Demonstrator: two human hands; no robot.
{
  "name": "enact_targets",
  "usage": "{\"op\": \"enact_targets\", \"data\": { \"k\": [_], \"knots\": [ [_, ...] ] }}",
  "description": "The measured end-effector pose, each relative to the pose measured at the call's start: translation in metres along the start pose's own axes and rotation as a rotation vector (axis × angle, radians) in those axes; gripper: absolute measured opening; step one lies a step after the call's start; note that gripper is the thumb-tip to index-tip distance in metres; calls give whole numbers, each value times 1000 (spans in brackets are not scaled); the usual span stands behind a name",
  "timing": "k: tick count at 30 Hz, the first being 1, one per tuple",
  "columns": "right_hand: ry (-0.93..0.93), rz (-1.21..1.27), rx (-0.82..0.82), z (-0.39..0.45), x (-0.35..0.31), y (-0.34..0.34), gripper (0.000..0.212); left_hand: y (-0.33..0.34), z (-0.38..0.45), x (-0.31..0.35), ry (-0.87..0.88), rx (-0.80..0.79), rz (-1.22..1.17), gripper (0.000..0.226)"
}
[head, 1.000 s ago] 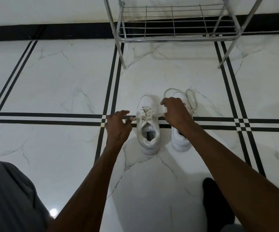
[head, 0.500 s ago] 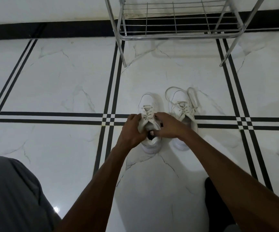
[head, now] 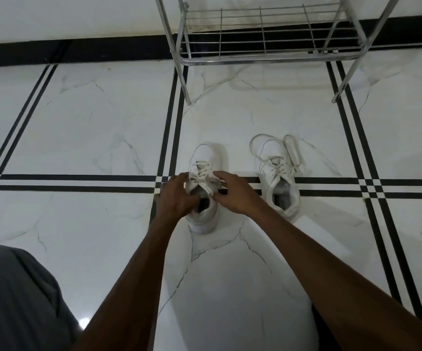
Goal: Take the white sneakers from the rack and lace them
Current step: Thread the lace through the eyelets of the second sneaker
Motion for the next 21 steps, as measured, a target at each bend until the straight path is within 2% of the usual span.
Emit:
{"op": "enact_targets", "data": {
  "k": [1, 3, 6, 8, 10, 12, 15, 18, 21],
  "knots": [
    [-12, 2, 45, -1, 0, -9, 53, -5, 1, 7, 0, -5, 88, 80],
    [-40, 33, 172, -3, 1, -35, 31, -12, 3, 30, 37, 92, 149, 76],
    [-18, 118, 363, -12, 4, -86, 9, -6, 1, 81, 216, 269, 37, 49],
    [31, 52, 516, -23, 11, -122, 14, 16, 1, 111, 230, 167, -129, 31],
    [109, -51, 607, -37, 20, -149, 28, 44, -1, 132, 144, -7, -297, 36],
    [237, -108, 595, -47, 34, -164, 47, 69, 1, 145, 102, -63, -328, 52],
    [376, -82, 457, -53, 52, -158, 58, 86, 2, 157, 116, 2, -188, 50],
    [283, 41, 441, -51, 59, -144, 42, 84, 2, 165, 177, 88, -257, 45],
    [146, 4, 511, -48, 54, -140, 24, 81, 4, 168, 248, 111, -248, 22]
  ]
}}
Point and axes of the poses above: each hand's wrist, its own z-axis towards the middle knuckle, its own y-axis out of the palm, x = y × z, the point moved 3 cm from there along z, towards the middle knuckle, and after that the axes turned 10 degrees about z, right-handed, at the moved point
